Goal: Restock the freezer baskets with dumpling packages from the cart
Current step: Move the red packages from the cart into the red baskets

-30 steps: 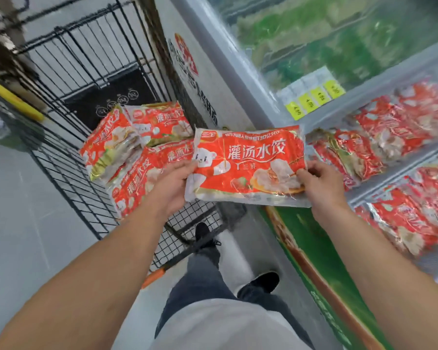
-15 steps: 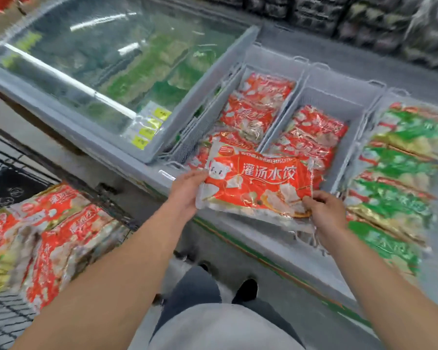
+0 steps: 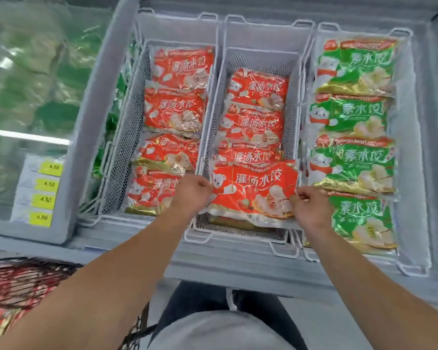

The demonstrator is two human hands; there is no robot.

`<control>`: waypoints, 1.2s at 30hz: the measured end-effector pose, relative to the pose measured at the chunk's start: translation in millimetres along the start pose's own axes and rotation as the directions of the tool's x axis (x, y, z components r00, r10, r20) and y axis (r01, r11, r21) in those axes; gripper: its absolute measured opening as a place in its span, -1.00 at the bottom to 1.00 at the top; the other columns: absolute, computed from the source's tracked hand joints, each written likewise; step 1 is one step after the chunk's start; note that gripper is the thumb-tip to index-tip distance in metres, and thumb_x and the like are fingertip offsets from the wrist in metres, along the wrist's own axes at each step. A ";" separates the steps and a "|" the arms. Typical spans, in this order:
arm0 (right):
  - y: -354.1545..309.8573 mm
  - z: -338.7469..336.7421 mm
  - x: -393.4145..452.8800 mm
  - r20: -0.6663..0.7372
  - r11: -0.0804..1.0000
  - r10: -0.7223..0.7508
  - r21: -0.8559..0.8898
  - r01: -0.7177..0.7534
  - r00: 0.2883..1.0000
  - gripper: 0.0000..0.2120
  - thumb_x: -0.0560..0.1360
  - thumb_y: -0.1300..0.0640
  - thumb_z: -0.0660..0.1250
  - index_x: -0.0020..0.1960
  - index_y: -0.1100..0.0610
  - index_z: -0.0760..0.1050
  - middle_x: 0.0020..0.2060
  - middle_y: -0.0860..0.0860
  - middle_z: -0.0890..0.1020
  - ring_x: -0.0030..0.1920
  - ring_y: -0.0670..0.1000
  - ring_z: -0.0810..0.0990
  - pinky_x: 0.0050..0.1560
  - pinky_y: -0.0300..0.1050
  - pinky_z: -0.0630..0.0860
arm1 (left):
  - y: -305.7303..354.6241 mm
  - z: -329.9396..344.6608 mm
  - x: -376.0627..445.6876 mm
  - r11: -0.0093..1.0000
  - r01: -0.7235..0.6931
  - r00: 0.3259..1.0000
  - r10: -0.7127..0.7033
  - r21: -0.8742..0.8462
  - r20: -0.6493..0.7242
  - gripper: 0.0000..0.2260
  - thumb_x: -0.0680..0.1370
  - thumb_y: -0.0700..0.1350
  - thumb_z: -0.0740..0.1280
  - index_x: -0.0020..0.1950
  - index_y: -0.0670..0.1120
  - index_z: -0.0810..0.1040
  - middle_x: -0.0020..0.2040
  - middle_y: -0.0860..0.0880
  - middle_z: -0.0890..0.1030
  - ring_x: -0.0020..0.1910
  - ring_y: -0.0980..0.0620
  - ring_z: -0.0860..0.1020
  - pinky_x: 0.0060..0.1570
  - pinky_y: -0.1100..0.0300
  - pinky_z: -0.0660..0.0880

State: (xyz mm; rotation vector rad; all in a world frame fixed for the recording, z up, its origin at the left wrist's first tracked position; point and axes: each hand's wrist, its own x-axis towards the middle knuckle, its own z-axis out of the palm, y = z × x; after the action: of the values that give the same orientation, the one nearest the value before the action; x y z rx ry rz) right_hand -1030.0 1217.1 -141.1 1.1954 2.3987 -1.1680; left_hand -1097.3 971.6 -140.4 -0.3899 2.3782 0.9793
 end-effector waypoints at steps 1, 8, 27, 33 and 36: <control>0.2 2.4 1.7 0.014 0.999 0.000 -0.033 0.001 1.000 -0.78 0.54 0.18 0.36 0.18 0.14 0.61 0.08 0.08 0.67 0.09 0.13 0.60 0.17 -0.07 0.49 | -1.3 2.4 6.4 0.998 0.001 0.999 -0.004 0.065 0.032 -0.82 0.57 -0.17 0.31 -0.20 -0.11 0.64 -0.08 0.00 0.68 -0.29 0.01 0.60 -0.23 0.18 0.56; 13.4 30.3 -1.4 0.387 0.843 -0.083 -0.464 0.272 0.918 -0.66 0.48 0.13 0.31 0.26 0.11 0.50 0.14 0.13 0.57 0.17 0.16 0.55 0.09 -0.03 0.52 | -5.3 14.3 16.1 0.803 -0.247 0.950 0.093 0.542 0.297 -0.69 0.56 -0.03 0.28 0.27 -0.10 0.53 0.14 -0.14 0.63 0.08 -0.14 0.60 -0.03 0.11 0.53; 27.7 97.1 45.4 0.593 0.783 0.083 -0.536 0.316 0.801 -0.30 0.50 -0.22 0.32 0.52 0.03 0.18 0.52 0.06 0.19 0.48 0.15 0.25 0.48 0.12 0.26 | -38.2 77.4 72.1 0.831 -0.288 0.822 -0.040 0.475 0.568 -0.19 0.53 0.00 0.41 0.63 -0.02 -0.02 0.63 -0.10 -0.17 0.56 -0.23 0.15 0.49 -0.06 0.22; -4.9 61.7 14.0 0.522 0.843 -0.067 -0.426 0.329 0.850 -0.44 0.53 -0.12 0.35 0.44 0.10 0.36 0.36 0.11 0.41 0.32 0.13 0.44 0.33 -0.06 0.39 | -15.1 45.6 44.3 0.890 -0.289 0.896 0.122 0.353 0.427 -0.58 0.57 -0.01 0.31 0.41 -0.06 0.44 0.27 -0.12 0.59 0.18 -0.14 0.57 0.16 0.06 0.52; -12.7 40.2 -9.5 0.537 0.869 -0.138 -0.337 0.361 0.833 -0.50 0.51 -0.03 0.35 0.41 0.09 0.42 0.32 0.11 0.44 0.28 0.16 0.49 0.27 0.03 0.47 | -9.4 21.3 11.5 0.933 -0.222 0.944 0.133 0.283 0.303 -0.57 0.59 -0.01 0.30 0.46 -0.05 0.43 0.33 -0.10 0.56 0.20 -0.14 0.58 0.20 0.09 0.50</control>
State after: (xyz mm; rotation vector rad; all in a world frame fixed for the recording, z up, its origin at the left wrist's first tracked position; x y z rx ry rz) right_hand -1039.3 1177.5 -155.8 0.3740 2.2663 -0.8087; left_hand -1094.7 979.6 -165.0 0.0854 2.2811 0.6606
